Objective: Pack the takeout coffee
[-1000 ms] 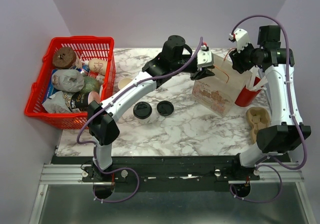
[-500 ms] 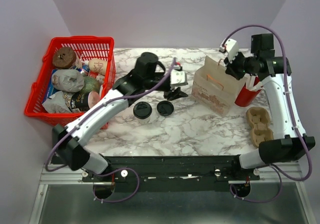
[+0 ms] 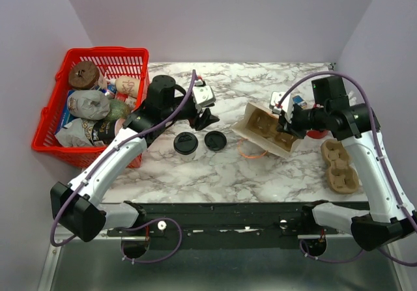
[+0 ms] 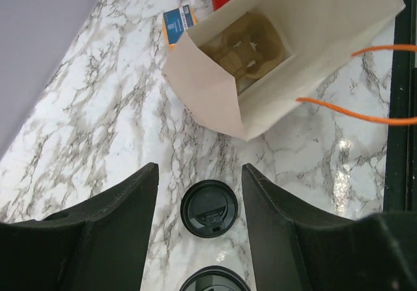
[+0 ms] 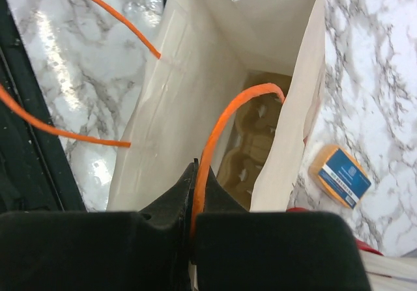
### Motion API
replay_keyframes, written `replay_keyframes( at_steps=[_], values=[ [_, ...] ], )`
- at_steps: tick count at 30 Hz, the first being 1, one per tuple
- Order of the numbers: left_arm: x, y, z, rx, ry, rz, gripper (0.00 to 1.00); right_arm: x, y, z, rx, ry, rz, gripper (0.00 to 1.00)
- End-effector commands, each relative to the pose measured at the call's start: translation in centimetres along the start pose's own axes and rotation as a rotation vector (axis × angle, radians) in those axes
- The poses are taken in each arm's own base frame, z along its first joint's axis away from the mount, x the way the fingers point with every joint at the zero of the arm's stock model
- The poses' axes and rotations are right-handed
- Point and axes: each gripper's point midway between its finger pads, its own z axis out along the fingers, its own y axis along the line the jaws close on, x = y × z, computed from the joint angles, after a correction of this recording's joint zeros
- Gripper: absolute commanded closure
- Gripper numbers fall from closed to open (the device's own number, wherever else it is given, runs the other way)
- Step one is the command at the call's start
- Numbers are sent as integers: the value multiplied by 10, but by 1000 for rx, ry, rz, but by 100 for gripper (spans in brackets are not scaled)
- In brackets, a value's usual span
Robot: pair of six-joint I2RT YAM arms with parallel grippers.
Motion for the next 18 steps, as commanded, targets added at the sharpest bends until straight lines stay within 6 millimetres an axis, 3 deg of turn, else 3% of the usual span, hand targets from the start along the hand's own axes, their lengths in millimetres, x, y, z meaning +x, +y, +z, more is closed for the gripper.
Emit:
replay_keyframes(
  at_steps=[1, 9, 18],
  values=[
    [-7, 12, 4, -43, -37, -25, 37, -8, 36, 0, -148, -55, -18, 93],
    [-4, 12, 7, -31, -36, -36, 37, -3, 49, 3, -187, -50, 0, 93],
    [-4, 17, 2, -45, -25, -53, 37, -46, 40, -19, -206, -129, 21, 97]
  ],
)
